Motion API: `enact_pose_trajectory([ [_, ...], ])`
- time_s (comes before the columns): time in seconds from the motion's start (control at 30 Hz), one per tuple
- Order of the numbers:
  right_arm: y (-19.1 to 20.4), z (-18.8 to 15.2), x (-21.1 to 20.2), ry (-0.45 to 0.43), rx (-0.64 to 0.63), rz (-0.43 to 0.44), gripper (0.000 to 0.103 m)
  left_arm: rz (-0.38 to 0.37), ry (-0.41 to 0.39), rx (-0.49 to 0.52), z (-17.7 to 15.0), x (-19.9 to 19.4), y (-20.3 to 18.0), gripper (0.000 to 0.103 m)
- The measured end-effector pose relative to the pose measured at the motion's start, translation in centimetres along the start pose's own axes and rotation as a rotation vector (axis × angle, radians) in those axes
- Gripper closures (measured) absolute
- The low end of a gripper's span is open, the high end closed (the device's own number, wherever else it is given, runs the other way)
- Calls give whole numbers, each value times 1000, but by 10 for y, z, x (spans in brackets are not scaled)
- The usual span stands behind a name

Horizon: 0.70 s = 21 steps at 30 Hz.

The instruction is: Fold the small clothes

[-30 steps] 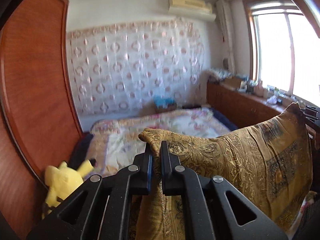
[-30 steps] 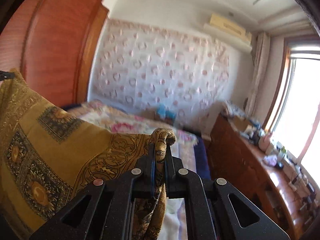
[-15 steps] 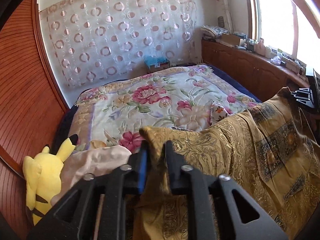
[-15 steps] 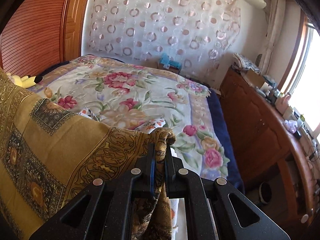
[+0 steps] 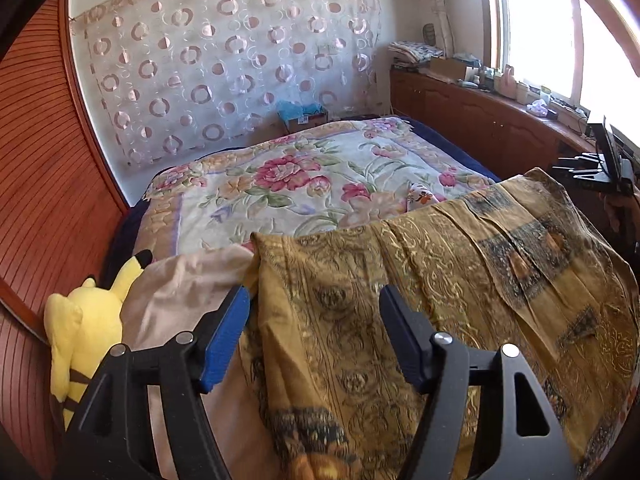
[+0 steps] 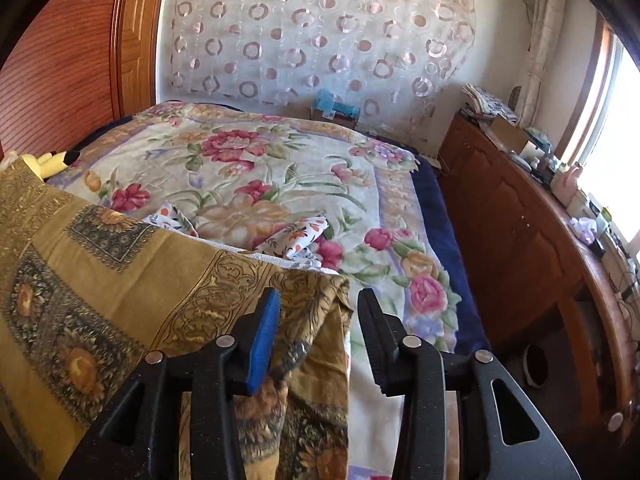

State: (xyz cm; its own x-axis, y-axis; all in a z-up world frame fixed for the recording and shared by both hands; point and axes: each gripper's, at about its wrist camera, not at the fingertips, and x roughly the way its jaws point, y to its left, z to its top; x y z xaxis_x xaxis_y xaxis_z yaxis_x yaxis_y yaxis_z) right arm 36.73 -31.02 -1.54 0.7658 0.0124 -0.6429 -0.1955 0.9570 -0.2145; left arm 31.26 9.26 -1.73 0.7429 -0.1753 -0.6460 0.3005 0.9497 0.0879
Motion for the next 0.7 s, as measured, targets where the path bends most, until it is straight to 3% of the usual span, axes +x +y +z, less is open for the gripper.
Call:
enact_pose_trajectory([
  [0.3, -3, -47, -70, -30, 49, 93, 59, -30, 18, -23, -40, -30, -18, 35],
  [0.7, -2, -110, -125, 6, 120, 144, 59, -44, 2, -56, -87, -76, -49, 35],
])
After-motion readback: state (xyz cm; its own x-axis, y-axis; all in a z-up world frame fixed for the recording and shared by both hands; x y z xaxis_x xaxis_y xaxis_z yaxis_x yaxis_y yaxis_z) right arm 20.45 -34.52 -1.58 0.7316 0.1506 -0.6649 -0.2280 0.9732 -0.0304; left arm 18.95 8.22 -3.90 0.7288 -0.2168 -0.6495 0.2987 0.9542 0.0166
